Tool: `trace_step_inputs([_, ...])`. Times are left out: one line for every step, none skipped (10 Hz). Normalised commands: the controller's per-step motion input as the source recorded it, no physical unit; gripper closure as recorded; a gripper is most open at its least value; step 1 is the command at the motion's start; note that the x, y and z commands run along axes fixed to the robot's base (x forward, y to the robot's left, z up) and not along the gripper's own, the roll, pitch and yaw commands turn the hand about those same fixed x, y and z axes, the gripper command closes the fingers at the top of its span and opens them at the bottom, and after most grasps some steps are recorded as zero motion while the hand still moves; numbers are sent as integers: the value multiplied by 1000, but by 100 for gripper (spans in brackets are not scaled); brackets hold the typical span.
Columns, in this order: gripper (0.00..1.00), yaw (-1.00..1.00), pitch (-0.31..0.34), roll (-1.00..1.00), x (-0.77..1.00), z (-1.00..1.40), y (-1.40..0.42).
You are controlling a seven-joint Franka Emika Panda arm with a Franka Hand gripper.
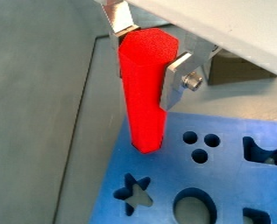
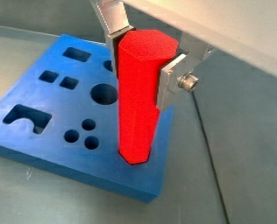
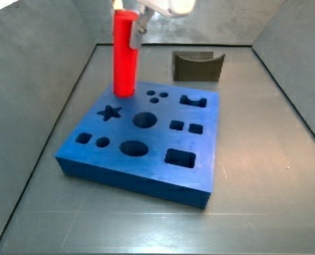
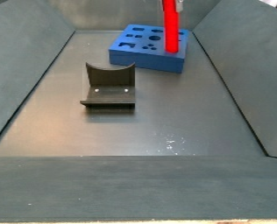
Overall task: Pick up the hexagon object. Move up. Place the hexagon object on the fixture. Regrasp the hexagon object. Move to above the board. Insert the hexagon object.
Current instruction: Insert the hexagon object.
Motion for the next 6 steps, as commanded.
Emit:
trace_step_inputs([100, 0, 0, -19, 0, -26, 0])
trace_step_inputs([100, 354, -71, -257, 3, -483, 317])
trace_step_inputs([100, 309, -20, -149, 0, -71, 194])
trace_step_inputs([100, 0, 0, 0, 0, 0, -49])
trace_step_inputs([100, -31, 0, -151, 229, -60, 460])
trace_step_inputs([100, -117, -7, -169, 40, 0, 517])
